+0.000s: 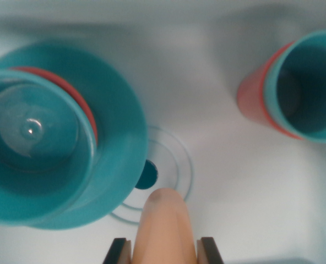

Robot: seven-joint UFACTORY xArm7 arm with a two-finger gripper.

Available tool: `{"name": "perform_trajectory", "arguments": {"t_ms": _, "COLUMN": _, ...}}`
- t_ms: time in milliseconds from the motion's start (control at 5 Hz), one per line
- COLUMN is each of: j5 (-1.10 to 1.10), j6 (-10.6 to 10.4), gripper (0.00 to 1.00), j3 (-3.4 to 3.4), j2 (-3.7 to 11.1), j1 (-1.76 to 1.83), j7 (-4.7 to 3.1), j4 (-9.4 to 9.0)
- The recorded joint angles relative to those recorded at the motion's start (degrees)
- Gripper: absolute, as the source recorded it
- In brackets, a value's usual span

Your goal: Pick detergent from the sink

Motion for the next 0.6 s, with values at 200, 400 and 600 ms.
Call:
{"name": "perform_trajectory", "arguments": {"t_ms": 200, "j5": 0.00, "j6": 0.0, "gripper": 1.00, "j3": 0.00, "j2": 0.00, "j1": 0.00, "j7": 0.00, "j4": 0.00}}
{"name": "perform_trajectory", "arguments": {"t_ms": 400, "j5": 0.02, "j6": 1.7, "gripper": 1.00, "j3": 0.02, "j2": -0.54, "j1": 0.03, "j7": -0.09, "j4": 1.12}}
{"name": "perform_trajectory", "arguments": {"t_ms": 600, "j5": 0.02, "j6": 1.7, "gripper": 1.00, "j3": 0.02, "j2": -0.54, "j1": 0.03, "j7": -0.09, "j4": 1.12}}
